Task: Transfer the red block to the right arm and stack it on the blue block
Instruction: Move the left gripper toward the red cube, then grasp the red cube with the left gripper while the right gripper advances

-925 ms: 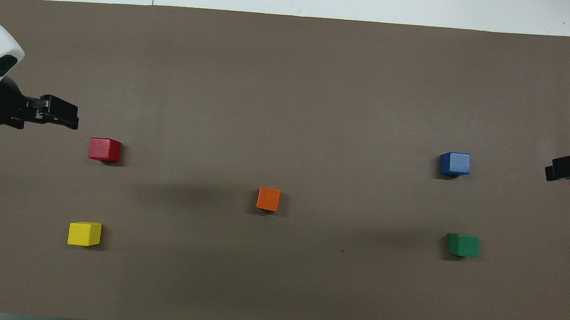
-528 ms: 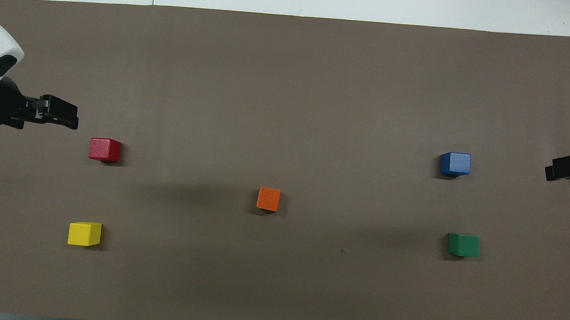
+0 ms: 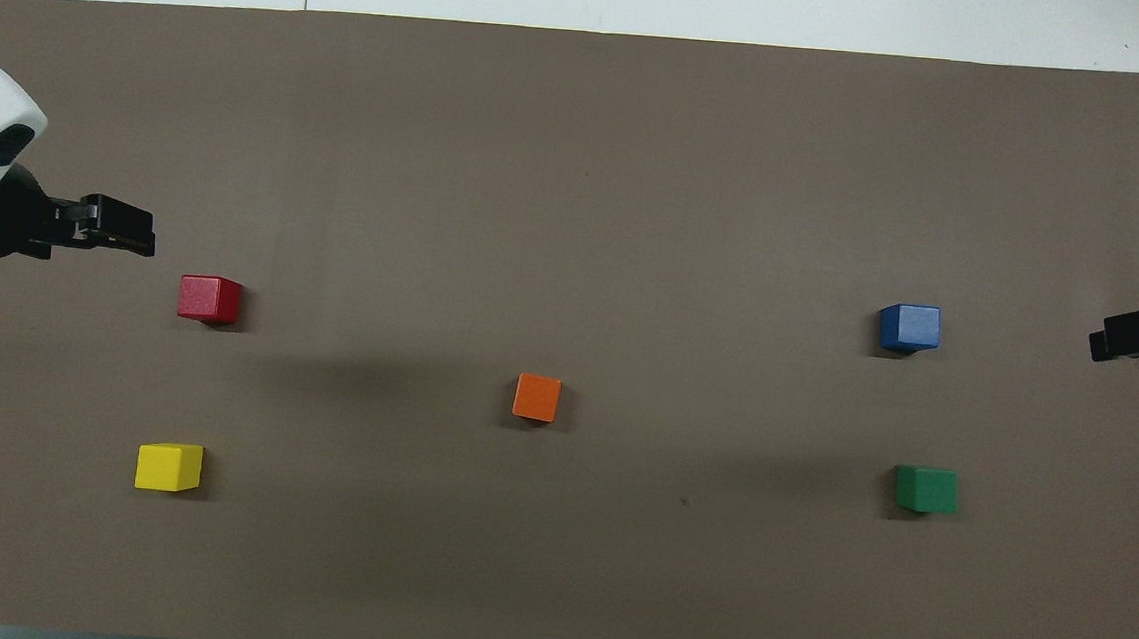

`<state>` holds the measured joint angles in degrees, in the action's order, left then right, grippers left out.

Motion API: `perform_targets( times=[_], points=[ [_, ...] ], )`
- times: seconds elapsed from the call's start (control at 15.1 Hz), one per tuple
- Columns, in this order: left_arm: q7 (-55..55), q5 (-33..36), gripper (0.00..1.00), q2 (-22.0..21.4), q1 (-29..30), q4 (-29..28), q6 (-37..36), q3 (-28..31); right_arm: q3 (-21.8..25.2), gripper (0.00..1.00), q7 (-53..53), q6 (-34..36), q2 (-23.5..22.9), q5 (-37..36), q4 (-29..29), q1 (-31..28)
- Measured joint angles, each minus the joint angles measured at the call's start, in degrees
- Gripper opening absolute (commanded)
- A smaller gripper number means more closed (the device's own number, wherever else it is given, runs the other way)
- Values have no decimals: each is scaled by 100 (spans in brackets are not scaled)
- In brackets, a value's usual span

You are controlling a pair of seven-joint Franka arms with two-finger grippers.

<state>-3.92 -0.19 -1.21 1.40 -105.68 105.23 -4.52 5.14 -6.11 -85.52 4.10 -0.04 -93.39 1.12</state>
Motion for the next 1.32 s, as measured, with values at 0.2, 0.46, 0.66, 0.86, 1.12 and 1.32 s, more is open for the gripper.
perform_targets(
  times=[0.2, 0.46, 0.66, 0.86, 1.12, 1.32],
  points=[
    [19, 0, 100, 59, 72, -1039, 1391, 7, 11, 100, 0, 0, 0, 0, -3, -37],
    [404, 82, 100, 460, 211, -1608, 2325, 18, 10, 100, 0, -101, 64, 0, -215, -50],
    [479, 101, 100, 780, 239, -1625, 2607, 18, -14, 100, 0, -600, 343, 38, -886, -29],
    [497, 105, 100, 999, 240, -1658, 2776, 13, -13, 100, 0, -909, 574, 723, -1472, -9],
    [503, 106, 94, 1129, 240, -1722, 2837, 10, -4, 100, -229, -1199, 610, 1787, -1898, -114],
    [505, 106, 26, 1132, 239, -1789, 2839, 3, 2, 100, -882, -1237, 607, 2855, -2209, -372]
  ],
)
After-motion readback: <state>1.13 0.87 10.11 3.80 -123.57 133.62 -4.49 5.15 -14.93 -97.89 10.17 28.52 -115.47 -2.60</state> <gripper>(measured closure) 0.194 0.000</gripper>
